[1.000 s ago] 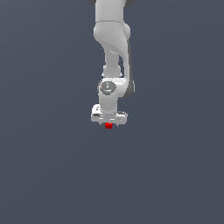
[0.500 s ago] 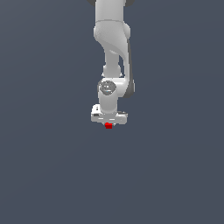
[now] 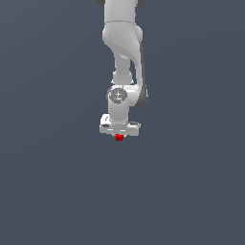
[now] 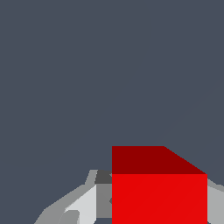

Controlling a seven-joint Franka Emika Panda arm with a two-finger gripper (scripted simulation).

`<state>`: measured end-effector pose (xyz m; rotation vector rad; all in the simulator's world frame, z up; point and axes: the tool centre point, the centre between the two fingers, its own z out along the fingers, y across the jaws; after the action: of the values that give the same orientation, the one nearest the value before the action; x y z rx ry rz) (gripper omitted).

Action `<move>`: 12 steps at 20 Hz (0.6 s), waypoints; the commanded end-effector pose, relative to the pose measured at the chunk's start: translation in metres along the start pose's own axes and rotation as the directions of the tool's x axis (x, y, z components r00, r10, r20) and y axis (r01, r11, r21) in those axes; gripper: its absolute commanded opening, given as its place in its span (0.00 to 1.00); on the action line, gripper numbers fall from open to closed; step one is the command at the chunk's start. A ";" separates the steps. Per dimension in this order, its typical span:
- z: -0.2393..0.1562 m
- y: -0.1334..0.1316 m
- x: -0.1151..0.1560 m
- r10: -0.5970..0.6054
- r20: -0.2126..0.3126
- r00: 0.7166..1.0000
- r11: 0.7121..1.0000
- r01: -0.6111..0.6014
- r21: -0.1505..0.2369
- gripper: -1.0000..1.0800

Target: Pick up the red cube and move it to a goal position.

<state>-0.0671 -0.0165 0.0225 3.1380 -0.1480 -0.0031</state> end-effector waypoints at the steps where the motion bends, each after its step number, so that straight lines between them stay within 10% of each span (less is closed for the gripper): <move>1: -0.005 -0.003 0.003 0.000 -0.001 1.000 1.000 0.000 0.000 0.00; 12: -0.060 -0.033 0.038 0.000 -0.001 1.000 1.000 0.000 0.000 0.00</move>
<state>-0.0334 0.0076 0.0723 3.1381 -0.1476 -0.0024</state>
